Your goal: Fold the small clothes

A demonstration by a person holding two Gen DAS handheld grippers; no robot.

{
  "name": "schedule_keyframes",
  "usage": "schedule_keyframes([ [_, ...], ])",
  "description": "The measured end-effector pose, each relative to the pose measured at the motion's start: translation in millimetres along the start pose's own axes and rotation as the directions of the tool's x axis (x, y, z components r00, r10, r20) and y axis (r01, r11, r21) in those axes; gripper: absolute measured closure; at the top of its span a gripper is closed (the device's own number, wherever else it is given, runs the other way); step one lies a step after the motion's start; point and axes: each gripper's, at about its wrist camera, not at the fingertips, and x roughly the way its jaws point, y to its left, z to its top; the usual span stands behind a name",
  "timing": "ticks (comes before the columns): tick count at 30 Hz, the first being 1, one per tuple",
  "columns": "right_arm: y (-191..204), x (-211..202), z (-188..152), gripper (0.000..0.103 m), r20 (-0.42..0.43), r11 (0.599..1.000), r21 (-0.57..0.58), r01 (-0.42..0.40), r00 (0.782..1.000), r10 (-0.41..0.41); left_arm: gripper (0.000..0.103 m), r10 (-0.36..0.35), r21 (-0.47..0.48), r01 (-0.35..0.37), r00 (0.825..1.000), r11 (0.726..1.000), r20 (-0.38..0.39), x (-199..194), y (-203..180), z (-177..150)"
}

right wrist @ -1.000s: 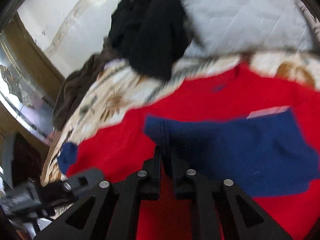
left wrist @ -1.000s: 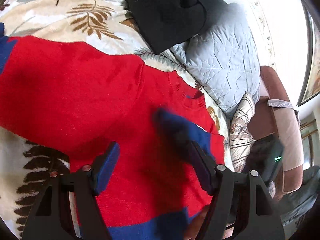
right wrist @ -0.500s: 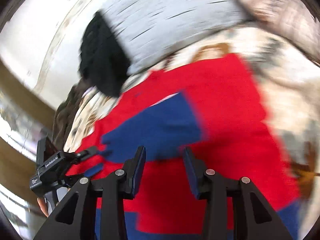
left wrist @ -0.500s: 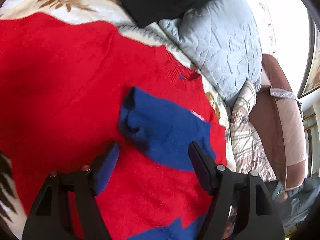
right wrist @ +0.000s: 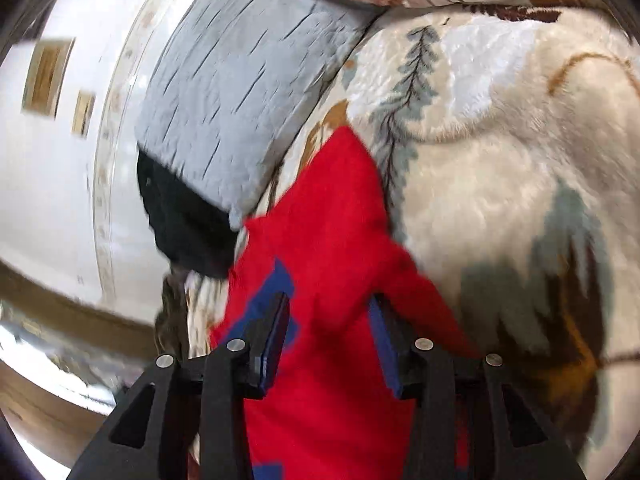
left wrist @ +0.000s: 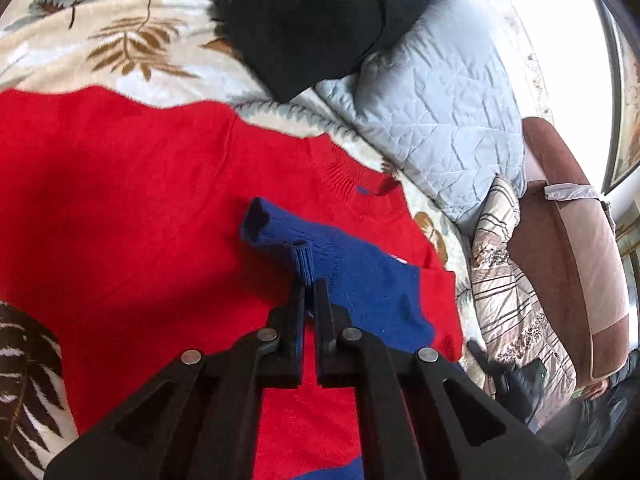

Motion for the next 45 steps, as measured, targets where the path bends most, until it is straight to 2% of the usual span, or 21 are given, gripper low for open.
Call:
schedule_keyframes([
  [1, -3.1, 3.3, 4.6, 0.07, 0.012, 0.999, 0.051, -0.008, 1.0, 0.007, 0.101, -0.009, -0.012, 0.009, 1.0, 1.0, -0.007, 0.5, 1.7, 0.3],
  [3, -3.6, -2.0, 11.5, 0.097, 0.057, 0.995, 0.081, -0.064, 0.997, 0.06, 0.101, -0.013, -0.026, 0.013, 1.0, 1.0, -0.011, -0.7, 5.4, 1.2],
  [6, 3.1, -16.1, 11.8, 0.097, 0.133, 0.998, 0.014, -0.054, 0.99, 0.051, 0.101, 0.021, -0.03, -0.023, 0.999, 0.999, -0.048, 8.9, 7.1, 0.0],
  [9, -11.4, 4.6, 7.2, 0.097, 0.063, 0.994, -0.01, 0.112, 0.992, -0.111, 0.1, 0.124, 0.009, -0.124, 0.988, 0.992, -0.097, 26.3, 5.6, -6.4],
  [11, -20.0, 7.1, 2.6, 0.098, 0.048, 0.994, -0.007, 0.107, 0.993, -0.107, 0.099, 0.128, 0.015, -0.127, 0.987, 0.992, -0.096, 20.9, 3.0, -6.3],
  [12, -17.0, 0.9, 0.8, 0.092, 0.06, 0.994, -0.006, 0.113, 0.992, -0.112, 0.099, 0.121, 0.016, -0.12, 0.987, 0.993, -0.105, 15.4, 1.6, -3.4],
  [14, -5.1, -10.1, -3.5, 0.088, 0.094, 0.99, -0.028, 0.141, 0.986, -0.138, 0.097, 0.094, -0.018, -0.095, 0.994, 0.995, -0.046, -5.8, 3.1, 3.3],
  [15, 4.8, -16.1, -7.0, 0.088, 0.117, 0.988, -0.063, 0.143, 0.984, -0.135, 0.091, 0.087, -0.029, -0.087, 0.996, 0.996, -0.014, -14.4, 3.7, 5.5],
  [16, 15.5, -19.5, -10.5, 0.087, 0.132, 0.986, -0.102, 0.131, 0.984, -0.117, 0.082, 0.075, -0.036, -0.075, 0.997, 0.997, 0.017, -23.7, 4.6, 7.7],
  [18, 32.4, -17.2, -14.2, 0.081, 0.141, 0.979, -0.164, 0.122, 0.985, -0.099, 0.073, 0.064, -0.037, -0.063, 0.997, 0.997, 0.047, -31.1, 6.0, 9.9],
  [20, 48.8, -6.7, -21.0, 0.079, 0.122, 0.966, -0.229, 0.117, 0.988, -0.091, 0.073, 0.06, -0.034, -0.059, 0.997, 0.998, 0.038, -25.7, 6.3, 9.3],
  [22, 69.4, 13.1, -33.3, 0.079, 0.086, 0.947, -0.298, 0.123, 0.991, -0.102, 0.073, 0.077, -0.035, -0.078, 0.997, 0.996, -0.015, -10.8, 7.9, 6.7],
  [25, 85.1, 31.9, -47.2, 0.079, 0.04, 0.932, -0.348, 0.103, 0.995, -0.095, 0.075, 0.149, -0.032, -0.152, 0.985, 0.988, -0.082, 11.3, 15.3, -1.7],
  [29, 109.4, 61.3, -71.6, 0.079, -0.019, 0.899, -0.428, 0.097, 0.993, -0.116, 0.076, 0.129, -0.046, -0.133, 0.989, 0.99, -0.072, 2.1, 14.2, -0.3],
  [32, 125.5, 81.2, -91.9, 0.079, -0.05, 0.875, -0.477, 0.082, 0.992, -0.12, 0.075, 0.117, -0.091, -0.12, 0.992, 0.989, -0.04, -14.3, 24.3, 4.6],
  [36, 148.9, 112.5, -120.6, 0.079, -0.12, 0.852, -0.524, 0.023, 0.988, -0.101, 0.061, 0.118, -0.177, -0.116, 0.993, 0.977, -0.003, -32.1, 45.5, 14.5],
  [39, 156.1, 136.0, -141.0, 0.079, -0.198, 0.841, -0.54, -0.026, 0.975, -0.098, 0.061, 0.117, -0.236, -0.106, 0.993, 0.966, 0.032, -50.0, 61.3, 20.3],
  [41, 150.7, 154.2, -152.3, 0.079, -0.235, 0.832, -0.555, -0.005, 0.96, -0.151, 0.061, 0.15, -0.262, -0.129, 0.986, 0.956, 0.065, -65.4, 71.0, 24.7],
  [43, 144.2, 154.1, -160.7, 0.079, -0.194, 0.807, -0.591, -0.009, 0.972, -0.131, 0.054, 0.2, -0.294, -0.161, 0.974, 0.942, 0.107, -85.7, 85.6, 29.0],
  [45, 142.9, 150.6, -159.8, 0.08, -0.197, 0.812, -0.583, -0.013, 0.972, -0.126, 0.051, 0.268, -0.353, -0.2, 0.951, 0.914, 0.154, -108.0, 106.8, 34.6],
])
